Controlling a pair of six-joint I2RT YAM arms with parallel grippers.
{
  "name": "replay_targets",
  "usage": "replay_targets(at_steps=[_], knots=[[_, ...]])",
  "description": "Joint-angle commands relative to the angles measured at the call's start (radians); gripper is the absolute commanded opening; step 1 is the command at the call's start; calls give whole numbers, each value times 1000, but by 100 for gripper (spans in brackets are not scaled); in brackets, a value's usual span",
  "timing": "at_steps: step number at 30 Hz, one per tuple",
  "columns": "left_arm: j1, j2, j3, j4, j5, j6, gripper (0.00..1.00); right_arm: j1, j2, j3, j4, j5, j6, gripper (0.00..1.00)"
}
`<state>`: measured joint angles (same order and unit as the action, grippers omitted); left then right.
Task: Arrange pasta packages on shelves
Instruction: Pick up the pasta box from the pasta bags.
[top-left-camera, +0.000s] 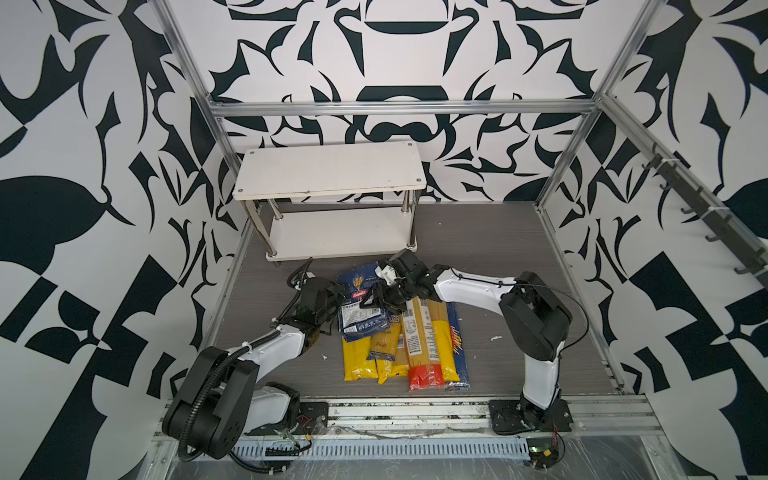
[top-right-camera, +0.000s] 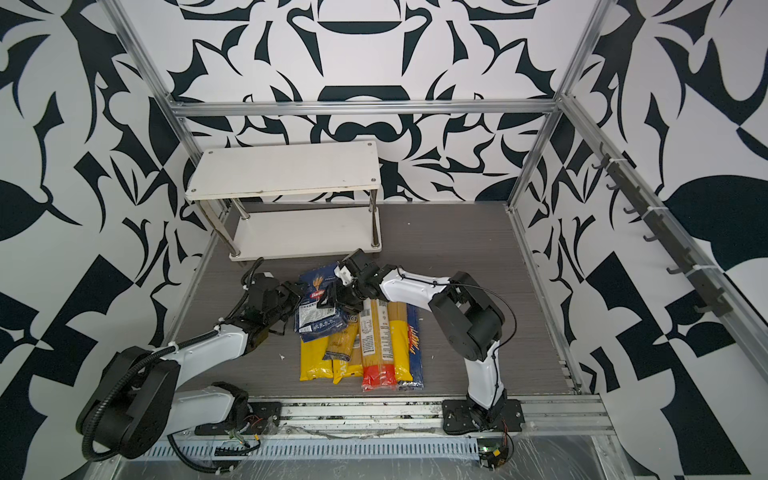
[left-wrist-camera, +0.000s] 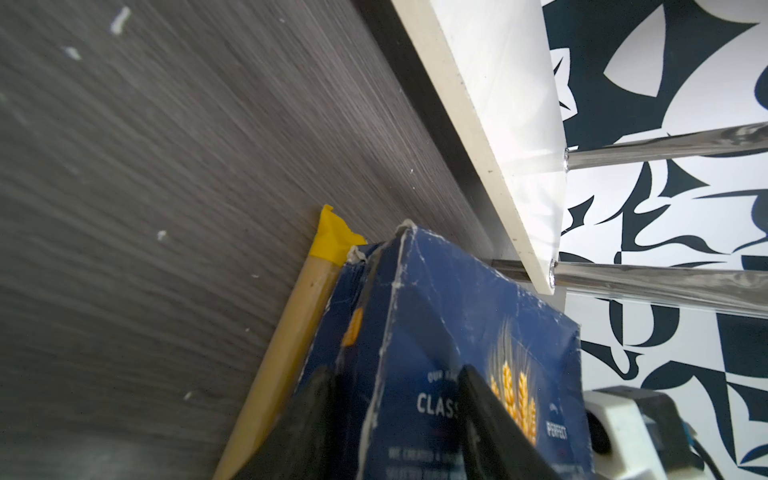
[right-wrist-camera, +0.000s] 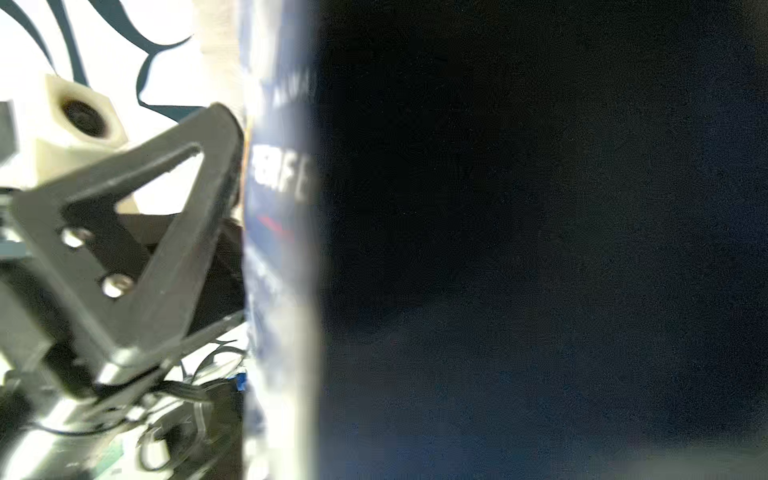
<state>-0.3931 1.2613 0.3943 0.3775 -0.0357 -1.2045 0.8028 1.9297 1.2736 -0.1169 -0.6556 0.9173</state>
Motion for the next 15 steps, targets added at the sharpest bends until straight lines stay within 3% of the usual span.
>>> replay_targets(at_steps=[1,3,7,15], knots=[[-43,-16,41,-43,363,-9,64,72,12,19,159,-208,-12,41],[-6,-51,51,-104,365,13,74,60,-18,-8,157,-214,-18,36],[59,-145,85,-262,344,68,91,32,-73,-59,153,-230,-19,35],[111,-278,214,-611,213,211,97,-21,-184,-123,132,-250,-31,33]])
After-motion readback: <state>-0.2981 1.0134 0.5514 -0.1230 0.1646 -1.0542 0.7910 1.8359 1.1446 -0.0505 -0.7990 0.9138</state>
